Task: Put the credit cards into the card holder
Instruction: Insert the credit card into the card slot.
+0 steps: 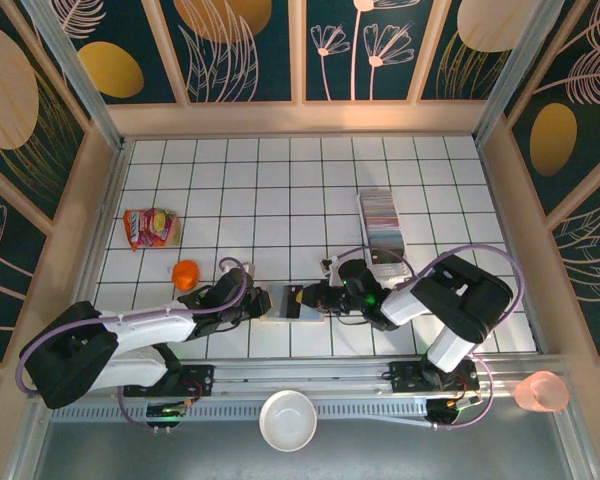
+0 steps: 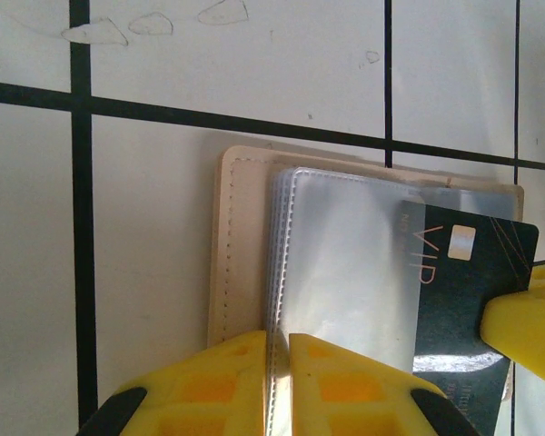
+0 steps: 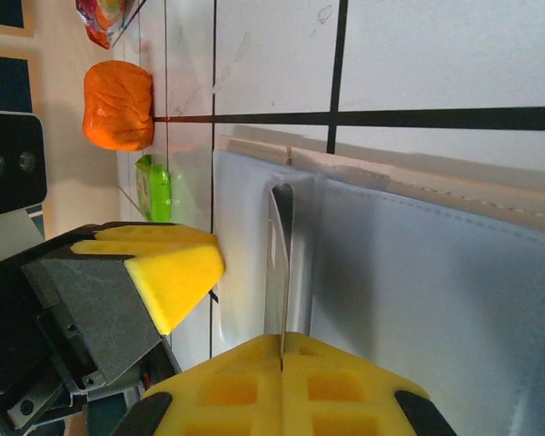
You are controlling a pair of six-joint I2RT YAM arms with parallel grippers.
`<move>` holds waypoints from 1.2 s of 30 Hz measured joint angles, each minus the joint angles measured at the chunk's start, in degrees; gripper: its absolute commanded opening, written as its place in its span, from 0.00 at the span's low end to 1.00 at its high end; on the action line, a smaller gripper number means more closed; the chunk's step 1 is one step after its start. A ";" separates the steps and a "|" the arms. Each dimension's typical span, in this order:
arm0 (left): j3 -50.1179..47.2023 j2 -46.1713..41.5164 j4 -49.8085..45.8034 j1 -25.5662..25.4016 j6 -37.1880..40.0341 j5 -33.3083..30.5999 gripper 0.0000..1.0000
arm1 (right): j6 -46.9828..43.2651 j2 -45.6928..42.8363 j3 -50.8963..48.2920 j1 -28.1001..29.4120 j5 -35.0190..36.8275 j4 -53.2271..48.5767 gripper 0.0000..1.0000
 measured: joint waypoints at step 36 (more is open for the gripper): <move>-2.32 -2.78 0.96 -0.04 0.17 -0.42 0.12 | -8.15 0.83 16.85 5.53 6.93 -27.45 0.35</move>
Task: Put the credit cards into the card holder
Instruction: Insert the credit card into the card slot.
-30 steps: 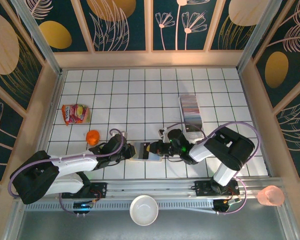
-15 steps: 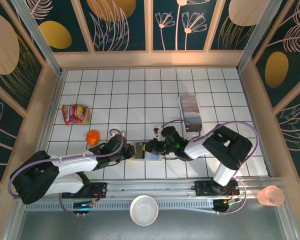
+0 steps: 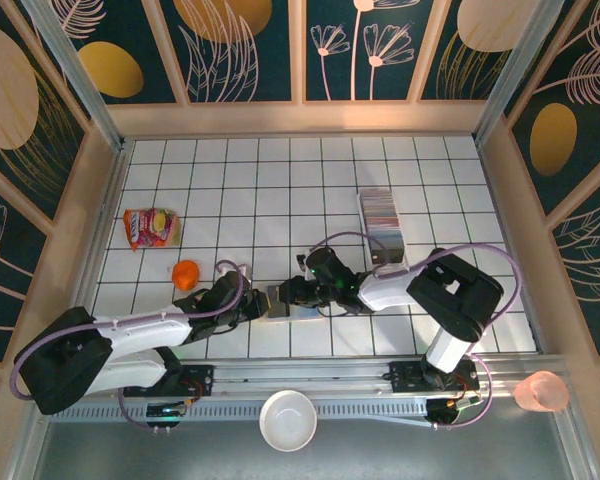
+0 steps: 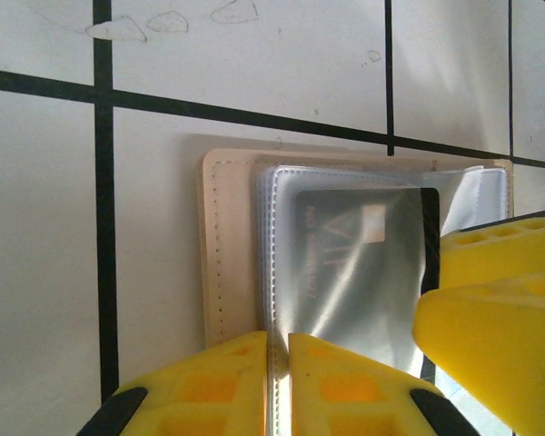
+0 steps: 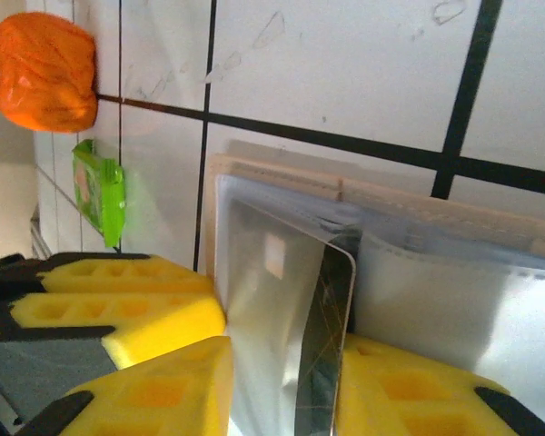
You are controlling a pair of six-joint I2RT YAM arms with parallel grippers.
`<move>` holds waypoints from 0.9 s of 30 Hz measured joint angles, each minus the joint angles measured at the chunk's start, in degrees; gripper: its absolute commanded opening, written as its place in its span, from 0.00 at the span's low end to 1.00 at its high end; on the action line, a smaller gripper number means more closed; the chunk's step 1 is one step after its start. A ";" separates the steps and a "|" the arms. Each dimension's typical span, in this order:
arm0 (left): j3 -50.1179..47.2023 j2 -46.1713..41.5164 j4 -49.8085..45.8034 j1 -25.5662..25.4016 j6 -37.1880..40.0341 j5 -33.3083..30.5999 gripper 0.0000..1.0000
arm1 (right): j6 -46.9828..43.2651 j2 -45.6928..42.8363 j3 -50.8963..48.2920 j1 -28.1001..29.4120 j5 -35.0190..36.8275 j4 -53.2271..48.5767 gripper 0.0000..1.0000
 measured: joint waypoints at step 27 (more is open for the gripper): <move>-0.90 -2.16 -1.29 -0.02 0.00 0.22 0.14 | -5.68 0.90 6.97 3.02 9.94 -15.93 0.00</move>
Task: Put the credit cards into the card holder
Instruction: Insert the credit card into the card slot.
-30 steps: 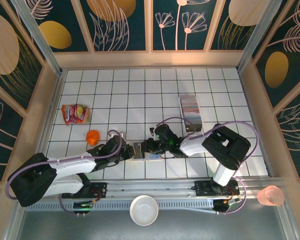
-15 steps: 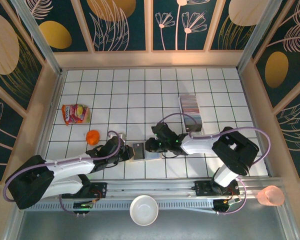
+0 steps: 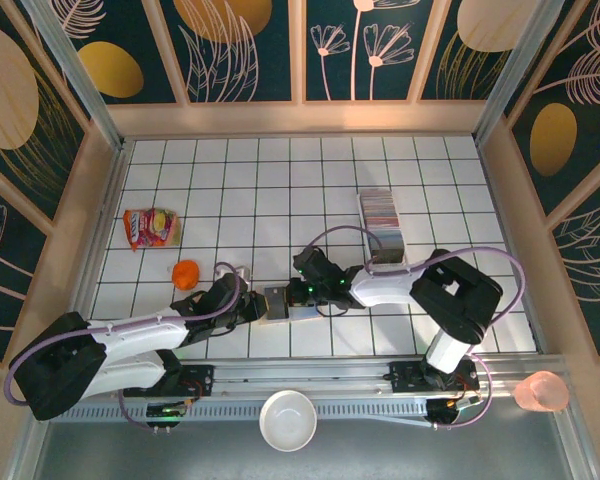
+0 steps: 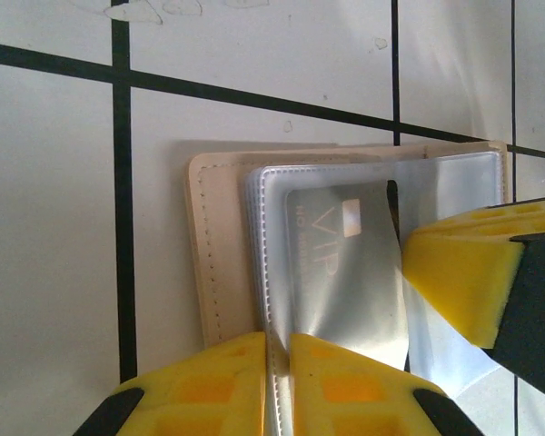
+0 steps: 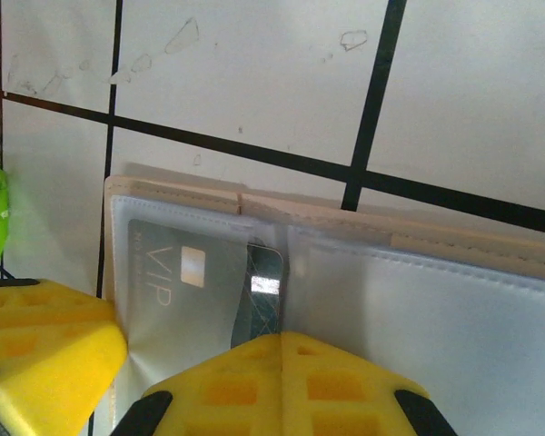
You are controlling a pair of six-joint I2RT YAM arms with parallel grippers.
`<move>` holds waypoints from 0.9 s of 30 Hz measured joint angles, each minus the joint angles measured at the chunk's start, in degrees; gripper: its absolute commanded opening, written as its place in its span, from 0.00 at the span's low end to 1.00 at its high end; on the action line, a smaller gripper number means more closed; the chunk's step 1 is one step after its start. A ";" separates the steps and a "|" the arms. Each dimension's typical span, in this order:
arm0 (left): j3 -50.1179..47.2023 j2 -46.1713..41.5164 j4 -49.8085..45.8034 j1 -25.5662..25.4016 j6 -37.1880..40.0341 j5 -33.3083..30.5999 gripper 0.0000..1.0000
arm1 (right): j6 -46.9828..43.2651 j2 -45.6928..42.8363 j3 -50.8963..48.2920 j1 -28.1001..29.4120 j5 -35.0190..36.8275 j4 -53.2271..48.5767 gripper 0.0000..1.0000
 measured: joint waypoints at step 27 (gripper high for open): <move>2.69 -3.08 -5.60 -0.04 1.27 -2.23 0.48 | 0.04 -14.40 -1.25 3.08 6.75 2.27 0.00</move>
